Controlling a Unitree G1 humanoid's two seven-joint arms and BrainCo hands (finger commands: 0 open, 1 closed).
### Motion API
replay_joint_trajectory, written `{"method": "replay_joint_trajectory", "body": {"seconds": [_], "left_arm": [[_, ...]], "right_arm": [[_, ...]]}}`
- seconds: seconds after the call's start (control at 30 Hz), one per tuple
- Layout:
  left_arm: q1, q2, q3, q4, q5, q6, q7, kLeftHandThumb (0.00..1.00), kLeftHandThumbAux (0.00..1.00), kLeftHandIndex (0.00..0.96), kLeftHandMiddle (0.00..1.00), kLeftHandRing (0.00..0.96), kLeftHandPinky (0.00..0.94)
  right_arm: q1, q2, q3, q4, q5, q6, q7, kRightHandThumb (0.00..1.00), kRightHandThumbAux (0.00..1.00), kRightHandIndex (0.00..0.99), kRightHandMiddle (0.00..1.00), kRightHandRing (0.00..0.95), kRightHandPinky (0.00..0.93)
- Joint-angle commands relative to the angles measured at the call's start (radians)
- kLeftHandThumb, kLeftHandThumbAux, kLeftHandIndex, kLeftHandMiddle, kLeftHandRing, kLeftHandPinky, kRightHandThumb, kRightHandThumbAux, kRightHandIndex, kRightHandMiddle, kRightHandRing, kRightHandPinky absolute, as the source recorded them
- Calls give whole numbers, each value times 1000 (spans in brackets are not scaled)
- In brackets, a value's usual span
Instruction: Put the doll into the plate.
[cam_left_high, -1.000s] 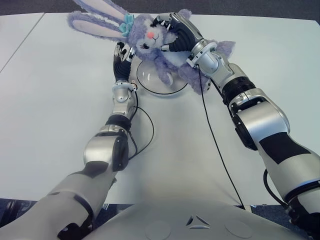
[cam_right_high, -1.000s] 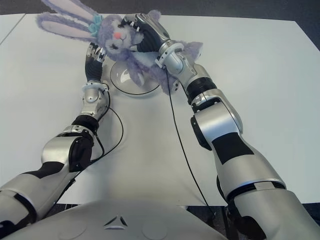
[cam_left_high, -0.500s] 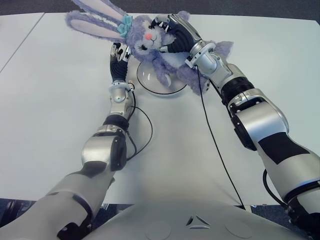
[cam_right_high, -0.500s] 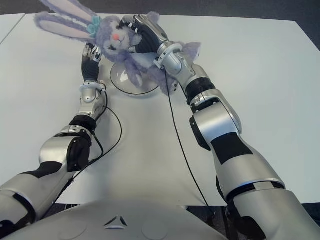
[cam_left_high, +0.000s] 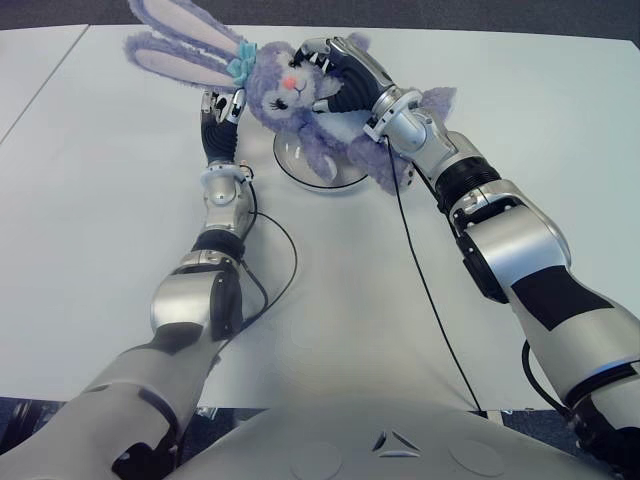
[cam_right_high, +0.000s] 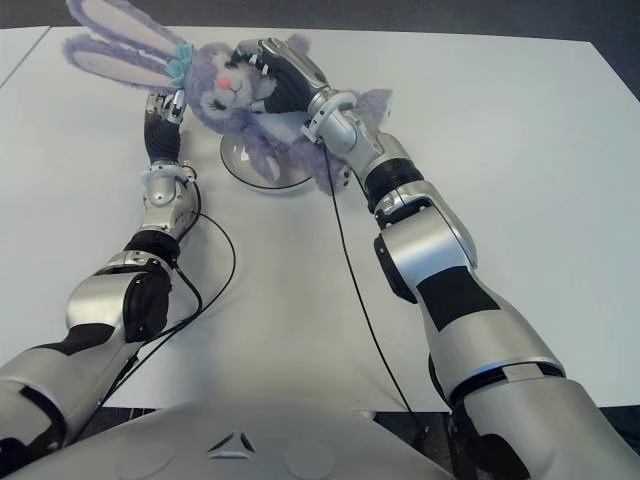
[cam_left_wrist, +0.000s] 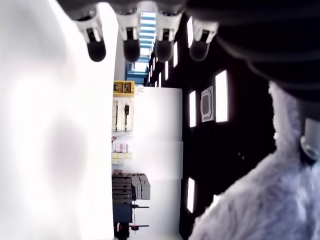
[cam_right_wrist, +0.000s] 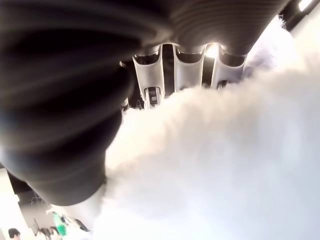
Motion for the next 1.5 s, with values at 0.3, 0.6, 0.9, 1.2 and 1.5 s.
{"method": "replay_joint_trajectory", "body": {"seconds": [0.3,0.6,0.9,1.2,1.5], "left_arm": [[345,-35,80,173,-55,142,47,0,448,0,0,7,16],[350,-22,102,176,-66,151,33,0,452,0,8,16,20],[355,-18,116,175,-59,131,32,0,457,0,7,17,20],[349,-35,109,172,-51,125,40,0,438,0,0,11,29],[350,-37,112,174,-53,143,48,0,455,0,3,16,28]], "right_arm": [[69,21,34,25,-22,-50,14,331,856,764,861,837,785],[79,29,32,36,-12,-47,32,330,850,760,860,837,786],[95,52,37,50,-13,-29,40,324,850,759,862,845,808],[104,77,31,65,-6,-29,47,321,859,788,888,874,857],[107,80,53,68,-44,-14,-24,252,833,667,807,795,767]]}}
